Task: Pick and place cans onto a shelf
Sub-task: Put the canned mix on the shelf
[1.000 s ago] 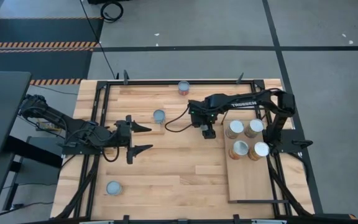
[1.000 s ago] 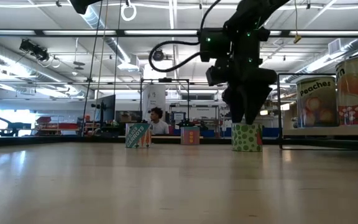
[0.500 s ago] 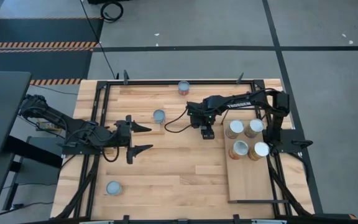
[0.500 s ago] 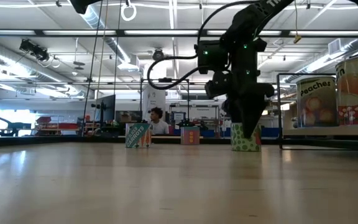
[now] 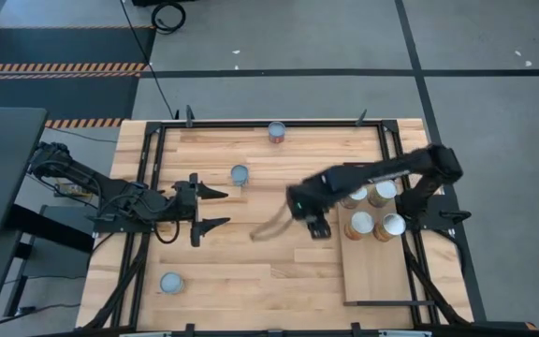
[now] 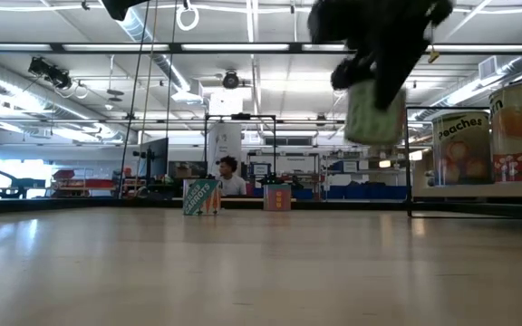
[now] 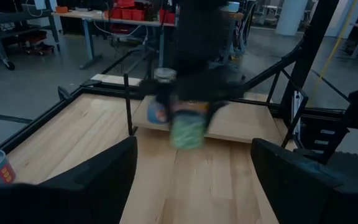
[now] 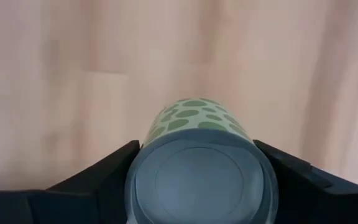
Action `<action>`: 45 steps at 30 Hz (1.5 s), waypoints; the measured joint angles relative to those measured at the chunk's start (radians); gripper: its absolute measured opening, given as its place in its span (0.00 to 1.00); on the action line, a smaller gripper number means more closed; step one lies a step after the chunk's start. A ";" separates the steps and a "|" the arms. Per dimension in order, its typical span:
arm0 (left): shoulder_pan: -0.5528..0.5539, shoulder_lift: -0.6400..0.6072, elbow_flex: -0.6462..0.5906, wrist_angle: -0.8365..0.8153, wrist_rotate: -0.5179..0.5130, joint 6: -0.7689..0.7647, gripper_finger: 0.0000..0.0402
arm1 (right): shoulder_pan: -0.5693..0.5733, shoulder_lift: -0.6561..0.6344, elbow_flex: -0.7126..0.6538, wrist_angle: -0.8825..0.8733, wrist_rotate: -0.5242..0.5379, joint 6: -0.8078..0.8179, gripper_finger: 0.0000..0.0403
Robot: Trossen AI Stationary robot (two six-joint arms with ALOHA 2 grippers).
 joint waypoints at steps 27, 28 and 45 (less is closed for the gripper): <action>0.000 0.000 0.000 0.000 0.000 -0.001 0.79 | 0.667 -0.110 -0.193 -0.105 0.061 0.768 0.71; 0.000 0.000 0.000 0.000 0.000 -0.001 0.79 | 0.666 -0.110 -0.204 -0.095 0.062 0.749 0.71; 0.000 0.000 -0.001 -0.001 0.001 -0.068 0.79 | 0.562 -0.109 -0.223 -0.015 -0.044 1.203 0.71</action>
